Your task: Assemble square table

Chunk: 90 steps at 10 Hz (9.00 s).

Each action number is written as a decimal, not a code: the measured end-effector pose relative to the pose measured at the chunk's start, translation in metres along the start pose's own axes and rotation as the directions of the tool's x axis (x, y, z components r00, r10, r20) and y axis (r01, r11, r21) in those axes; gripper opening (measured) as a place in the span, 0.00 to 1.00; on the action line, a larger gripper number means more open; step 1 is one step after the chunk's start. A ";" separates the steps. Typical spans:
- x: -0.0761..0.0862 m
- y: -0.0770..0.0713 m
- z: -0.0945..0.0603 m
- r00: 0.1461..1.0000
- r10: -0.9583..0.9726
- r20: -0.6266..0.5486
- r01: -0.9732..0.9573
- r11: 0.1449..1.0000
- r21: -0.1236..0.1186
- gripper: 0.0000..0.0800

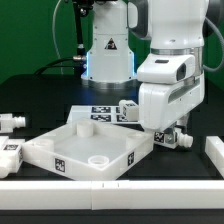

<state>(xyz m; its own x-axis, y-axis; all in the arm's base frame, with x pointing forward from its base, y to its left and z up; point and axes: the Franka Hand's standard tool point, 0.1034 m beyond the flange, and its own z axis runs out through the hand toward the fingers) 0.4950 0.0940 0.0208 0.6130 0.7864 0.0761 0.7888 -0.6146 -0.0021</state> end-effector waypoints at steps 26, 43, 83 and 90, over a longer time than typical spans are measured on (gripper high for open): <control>-0.036 0.055 -0.079 0.990 0.071 0.122 -0.078 0.995 0.056 0.81; -0.094 0.199 -0.028 0.986 -0.141 0.091 0.142 0.990 -0.001 0.81; -0.039 0.137 0.008 0.447 0.894 -0.005 -0.894 0.447 -0.006 0.21; -0.018 0.103 -0.065 0.382 0.923 0.048 -0.924 0.381 0.023 0.81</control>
Offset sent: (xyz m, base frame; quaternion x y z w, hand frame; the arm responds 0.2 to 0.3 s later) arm -0.0621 0.0298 -0.0006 -0.0059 0.0303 0.0552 0.9980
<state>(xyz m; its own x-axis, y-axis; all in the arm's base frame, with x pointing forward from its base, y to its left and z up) 0.5621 0.0129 0.0845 0.9643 -0.2641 -0.0209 -0.2649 -0.9597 -0.0941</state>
